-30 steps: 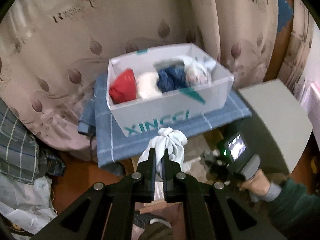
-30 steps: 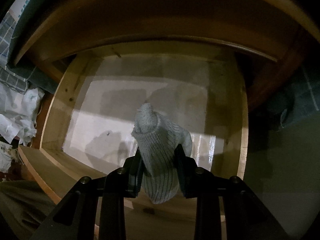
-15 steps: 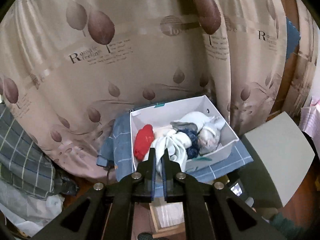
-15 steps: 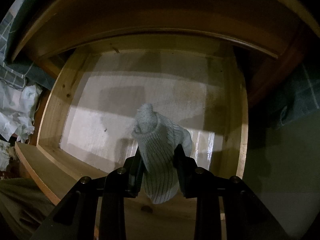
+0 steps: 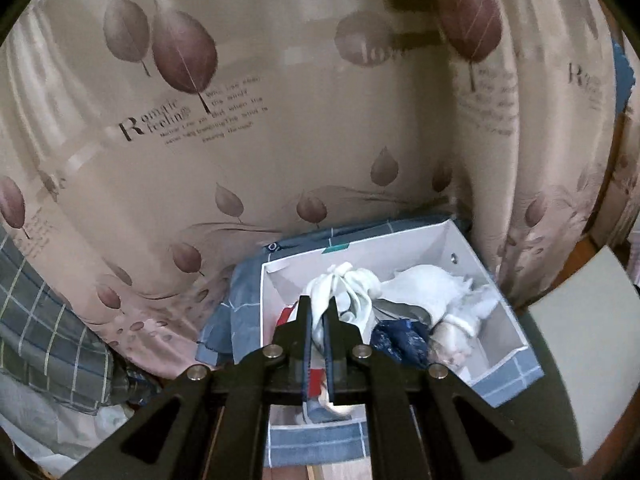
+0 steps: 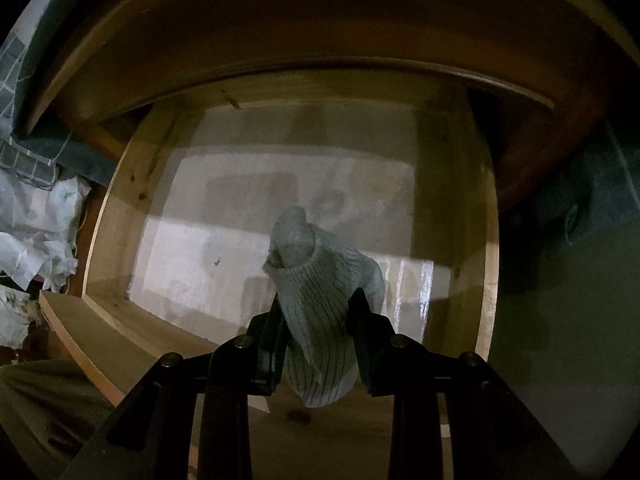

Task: Take underwear out of drawer
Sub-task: 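Lower the white cloth into the box and open the left tool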

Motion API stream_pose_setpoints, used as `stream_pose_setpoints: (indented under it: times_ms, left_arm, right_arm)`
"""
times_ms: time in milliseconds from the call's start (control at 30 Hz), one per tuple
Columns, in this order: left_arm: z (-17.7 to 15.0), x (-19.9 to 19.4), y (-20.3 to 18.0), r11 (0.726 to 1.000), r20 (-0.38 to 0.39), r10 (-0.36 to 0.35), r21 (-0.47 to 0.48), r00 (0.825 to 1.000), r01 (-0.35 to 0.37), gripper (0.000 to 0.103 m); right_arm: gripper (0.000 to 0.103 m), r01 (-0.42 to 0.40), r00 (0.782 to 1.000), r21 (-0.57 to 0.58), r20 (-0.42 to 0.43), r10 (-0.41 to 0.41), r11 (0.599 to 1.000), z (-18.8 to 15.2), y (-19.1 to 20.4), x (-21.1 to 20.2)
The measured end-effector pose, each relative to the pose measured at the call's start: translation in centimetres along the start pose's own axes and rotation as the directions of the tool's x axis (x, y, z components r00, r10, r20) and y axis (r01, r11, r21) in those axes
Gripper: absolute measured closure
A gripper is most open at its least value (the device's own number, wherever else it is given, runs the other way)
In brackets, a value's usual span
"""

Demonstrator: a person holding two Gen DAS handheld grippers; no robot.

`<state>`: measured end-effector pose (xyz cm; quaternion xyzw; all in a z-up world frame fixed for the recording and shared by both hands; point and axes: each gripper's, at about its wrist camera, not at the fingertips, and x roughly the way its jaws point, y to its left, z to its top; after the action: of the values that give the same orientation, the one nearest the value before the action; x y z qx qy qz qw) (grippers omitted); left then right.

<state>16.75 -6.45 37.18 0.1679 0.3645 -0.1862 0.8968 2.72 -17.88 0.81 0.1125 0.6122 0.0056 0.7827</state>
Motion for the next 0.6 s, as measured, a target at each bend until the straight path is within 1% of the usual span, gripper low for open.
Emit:
stream_pose_setpoints:
  times_ms: [67,167,233,400,500,600]
  left_arm:
    - [-0.6,1.7,-0.3,1.0,-0.01,0.011,0.005,1.0,-0.011,0.098]
    - [-1.9,4.4,-0.8,1.0,-0.057,-0.003,0.023,0.998,0.004,0.098]
    - [-3.2,6.2,-1.3,0.999,-0.104,-0.012,0.032,0.994,0.015,0.098]
    - [-4.7,6.9,-2.8,0.998,-0.114,-0.044,0.047,0.993,0.049,0.097]
    - [-5.3,7.2,-3.2,0.996,-0.148,-0.078,0.029,0.986,0.083,0.095]
    - [-6.0,7.3,-3.5,0.995,-0.165,-0.089,0.03,0.982,0.096,0.094]
  right_arm:
    - [0.075,-0.004,1.0,-0.002,0.002,0.004,1.0,0.0,0.1,-0.1]
    - [0.075,-0.012,1.0,-0.003,0.002,0.012,1.0,0.1,0.1,-0.1]
    - [0.075,-0.014,1.0,-0.006,0.004,0.014,1.0,0.1,0.1,-0.1]
    - [0.075,-0.013,1.0,-0.007,-0.001,0.013,1.0,0.1,0.1,0.0]
    - [0.075,-0.01,1.0,-0.003,-0.002,0.01,1.0,0.1,0.1,0.0]
    - [0.075,-0.01,1.0,-0.001,-0.001,0.01,1.0,0.1,0.2,0.0]
